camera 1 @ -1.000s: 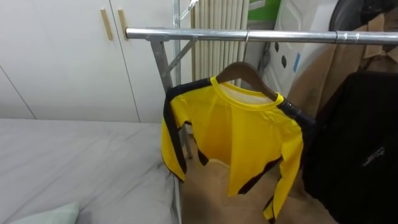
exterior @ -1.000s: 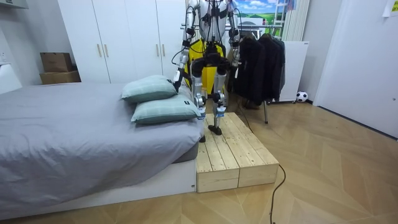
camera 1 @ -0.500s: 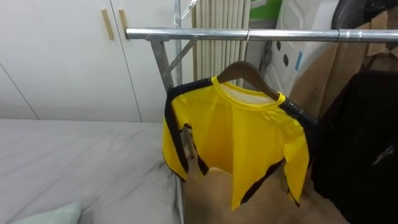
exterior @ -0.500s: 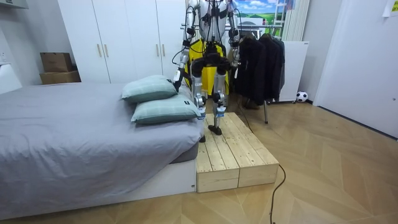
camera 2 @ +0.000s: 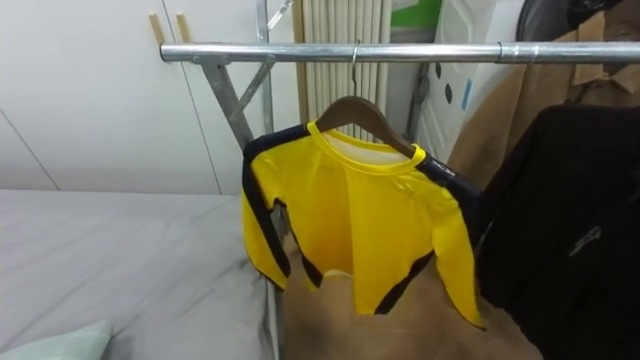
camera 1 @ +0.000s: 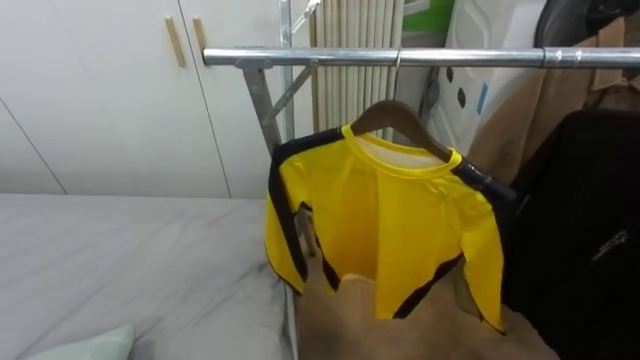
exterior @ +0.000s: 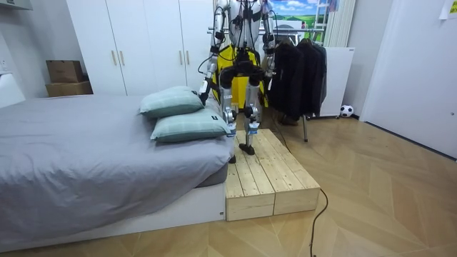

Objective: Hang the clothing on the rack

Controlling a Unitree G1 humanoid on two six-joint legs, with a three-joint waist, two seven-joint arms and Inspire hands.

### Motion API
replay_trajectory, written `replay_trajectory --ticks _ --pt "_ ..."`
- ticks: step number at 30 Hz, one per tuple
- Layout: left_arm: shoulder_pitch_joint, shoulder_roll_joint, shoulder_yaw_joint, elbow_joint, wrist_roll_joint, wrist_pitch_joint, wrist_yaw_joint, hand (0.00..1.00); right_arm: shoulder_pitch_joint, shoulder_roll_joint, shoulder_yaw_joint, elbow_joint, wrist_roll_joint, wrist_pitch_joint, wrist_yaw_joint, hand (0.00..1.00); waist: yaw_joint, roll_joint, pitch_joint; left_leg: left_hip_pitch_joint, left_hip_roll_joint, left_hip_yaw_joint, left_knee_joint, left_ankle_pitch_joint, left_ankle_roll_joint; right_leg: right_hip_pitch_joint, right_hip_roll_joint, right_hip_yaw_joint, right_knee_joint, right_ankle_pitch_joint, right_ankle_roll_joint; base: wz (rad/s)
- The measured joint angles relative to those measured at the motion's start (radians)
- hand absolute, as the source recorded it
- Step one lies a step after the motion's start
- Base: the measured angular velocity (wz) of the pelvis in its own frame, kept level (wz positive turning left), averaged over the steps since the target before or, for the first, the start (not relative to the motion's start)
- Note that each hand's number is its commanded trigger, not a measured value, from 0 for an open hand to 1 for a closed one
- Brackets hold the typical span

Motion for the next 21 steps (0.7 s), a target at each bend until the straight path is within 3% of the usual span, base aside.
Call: replay_trajectory --ticks 6,9,10,11,12,14,15,16,17,18,20,21 --pt "-0.009 0.0 0.002 -0.011 0.0 -0.032 0.009 0.0 -0.023 -0.002 0.027 0.001 -0.006 0.003 0.015 0.0 0.007 0.008 -0.0017 -0.031 0.0 -0.044 0.019 0.001 -0.003 -0.009 -0.013 -0.055 0.003 -0.01 -0.01 0.27" --pt "-0.022 -0.001 0.0 -0.012 0.0 -0.07 0.005 0.0 -0.043 -0.014 0.043 -0.002 -0.079 0.023 0.021 0.0 0.039 0.014 -0.0073 -0.066 -0.001 -0.067 0.036 0.005 -0.01 -0.029 -0.024 -0.097 0.009 -0.016 -0.018 0.48" --pt "-0.038 -0.001 0.001 -0.016 -0.002 -0.075 -0.006 0.0 -0.047 -0.021 0.049 -0.007 -0.095 0.024 0.026 0.0 0.044 0.021 -0.0065 -0.092 -0.001 -0.064 0.058 0.01 -0.016 -0.03 -0.039 -0.147 0.003 -0.019 -0.02 1.15" --pt "-0.05 -0.001 0.0 -0.029 -0.016 -0.086 -0.024 0.0 -0.052 -0.027 0.05 -0.008 -0.114 0.025 0.03 0.0 0.051 0.024 -0.0058 -0.112 0.001 -0.038 0.076 0.015 -0.02 -0.031 -0.055 -0.195 0.002 -0.027 -0.021 1.27" --pt "-0.055 -0.001 0.0 -0.038 -0.016 -0.09 -0.035 0.0 -0.058 -0.029 0.048 -0.004 -0.122 0.029 0.032 0.0 0.055 0.026 -0.0058 -0.119 0.004 -0.017 0.081 0.02 -0.02 -0.03 -0.062 -0.216 0.001 -0.03 -0.023 1.24" --pt "-0.061 -0.002 0.0 -0.085 -0.016 -0.107 -0.074 0.0 -0.09 -0.033 0.046 0.001 -0.155 0.045 0.037 0.0 0.064 0.029 -0.0055 -0.157 0.015 0.074 0.115 0.036 -0.02 -0.029 -0.093 -0.312 -0.002 -0.044 -0.028 1.21" --pt "-0.065 -0.004 -0.001 -0.086 -0.016 -0.114 -0.082 0.0 -0.093 -0.034 0.045 0.001 -0.159 0.046 0.037 0.0 0.066 0.028 -0.0048 -0.164 0.022 0.105 0.137 0.033 -0.017 -0.029 -0.1 -0.339 0.002 -0.052 -0.027 1.47" --pt "-0.07 -0.008 0.001 -0.086 -0.016 -0.124 -0.108 0.0 -0.095 -0.036 0.028 -0.001 -0.175 0.055 0.036 0.0 0.065 0.033 -0.0111 -0.172 0.047 0.179 0.185 0.02 -0.008 -0.024 -0.119 -0.405 0.007 -0.068 -0.027 1.64" --pt "-0.079 -0.009 0.002 -0.087 -0.016 -0.134 -0.138 0.0 -0.098 -0.038 0.013 -0.006 -0.181 0.066 0.034 0.0 0.058 0.035 -0.0121 -0.173 0.066 0.248 0.226 0.008 -0.005 -0.025 -0.137 -0.465 0.024 -0.087 -0.022 1.76" --pt "-0.084 -0.007 0.002 -0.087 -0.015 -0.138 -0.152 0.0 -0.101 -0.039 0.006 -0.007 -0.181 0.071 0.034 0.0 0.054 0.035 -0.0121 -0.173 0.071 0.274 0.249 0.002 -0.003 -0.026 -0.149 -0.501 0.034 -0.097 -0.021 1.79" --pt "-0.096 0.013 -0.002 -0.076 -0.011 -0.137 -0.182 0.0 -0.105 -0.043 -0.008 -0.007 -0.178 0.092 0.023 0.0 0.046 0.035 -0.0119 -0.154 0.105 0.374 0.302 -0.026 -0.003 -0.022 -0.181 -0.633 0.064 -0.128 -0.018 1.78" --pt "-0.095 0.013 -0.001 -0.076 -0.011 -0.137 -0.189 0.0 -0.105 -0.044 -0.016 -0.006 -0.179 0.097 0.018 0.0 0.047 0.036 -0.0118 -0.145 0.109 0.388 0.3 -0.032 -0.003 -0.02 -0.187 -0.662 0.07 -0.134 -0.016 1.72"
